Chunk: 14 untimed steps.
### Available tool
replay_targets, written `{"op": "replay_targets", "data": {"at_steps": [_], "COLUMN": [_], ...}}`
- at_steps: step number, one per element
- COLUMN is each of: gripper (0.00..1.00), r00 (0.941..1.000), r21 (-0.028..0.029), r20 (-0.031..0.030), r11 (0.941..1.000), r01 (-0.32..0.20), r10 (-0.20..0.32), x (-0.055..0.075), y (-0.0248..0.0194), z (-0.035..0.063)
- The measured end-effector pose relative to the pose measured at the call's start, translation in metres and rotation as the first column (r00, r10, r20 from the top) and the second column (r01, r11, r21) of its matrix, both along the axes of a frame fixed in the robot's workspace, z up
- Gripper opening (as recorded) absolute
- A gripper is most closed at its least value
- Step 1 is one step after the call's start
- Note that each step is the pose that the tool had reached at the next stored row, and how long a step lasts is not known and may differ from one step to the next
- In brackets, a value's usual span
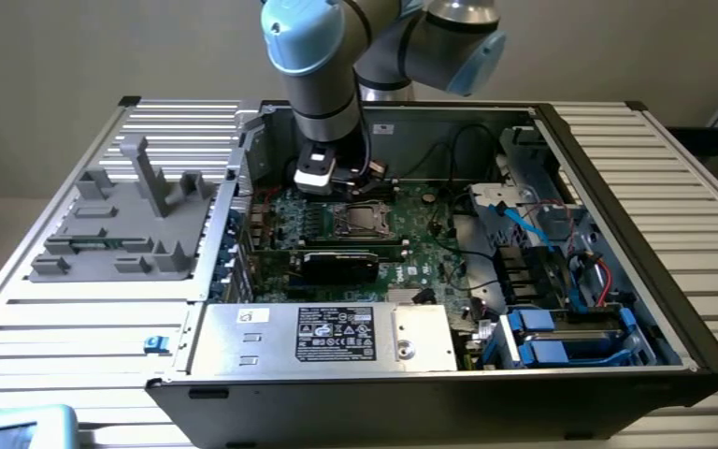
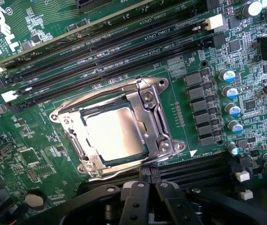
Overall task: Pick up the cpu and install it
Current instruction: 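Install the first cpu locking lever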
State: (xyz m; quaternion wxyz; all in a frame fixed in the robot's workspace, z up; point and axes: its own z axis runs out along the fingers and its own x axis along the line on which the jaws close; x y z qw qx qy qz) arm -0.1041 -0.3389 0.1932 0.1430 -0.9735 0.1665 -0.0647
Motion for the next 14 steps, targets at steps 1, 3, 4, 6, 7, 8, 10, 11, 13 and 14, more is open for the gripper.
{"op": "replay_targets", "data": {"at_steps": [1, 3, 4, 6, 7, 8, 10, 11, 13, 14], "gripper": [0.11, 0.11, 0.11, 0.11, 0.11, 0.11, 0.11, 0.11, 0.11, 0.11], "r00": [1.0000, 1.0000, 1.0000, 1.0000, 1.0000, 1.0000, 0.9999, 0.9999, 0.9998, 0.9998], "r21": [-0.0001, 0.0003, 0.0002, 0.0004, 0.0004, 0.0005, 0.0004, 0.0003, 0.0000, -0.0007], "r20": [-0.0007, -0.0015, -0.0021, -0.0041, -0.0055, -0.0068, -0.0107, -0.0125, -0.0169, -0.0188], "r11": [1.0000, 1.0000, 1.0000, 1.0000, 1.0000, 1.0000, 1.0000, 1.0000, 1.0000, 1.0000], "r01": [0.001, 0.002, 0.003, 0.004, 0.004, 0.004, 0.005, 0.005, 0.006, 0.006], "r10": [-0.001, -0.002, -0.003, -0.004, -0.004, -0.004, -0.005, -0.005, -0.006, -0.006], "x": [0.0004, 0.0010, 0.0011, 0.0013, 0.0013, 0.0013, 0.0014, 0.0013, 0.0013, 0.0011], "y": [0.0000, 0.0001, 0.0000, 0.0000, -0.0001, -0.0002, -0.0005, -0.0008, -0.0014, -0.0020], "z": [0.0002, 0.0009, 0.0013, 0.0021, 0.0023, 0.0025, 0.0029, 0.0032, 0.0037, 0.0039]}}
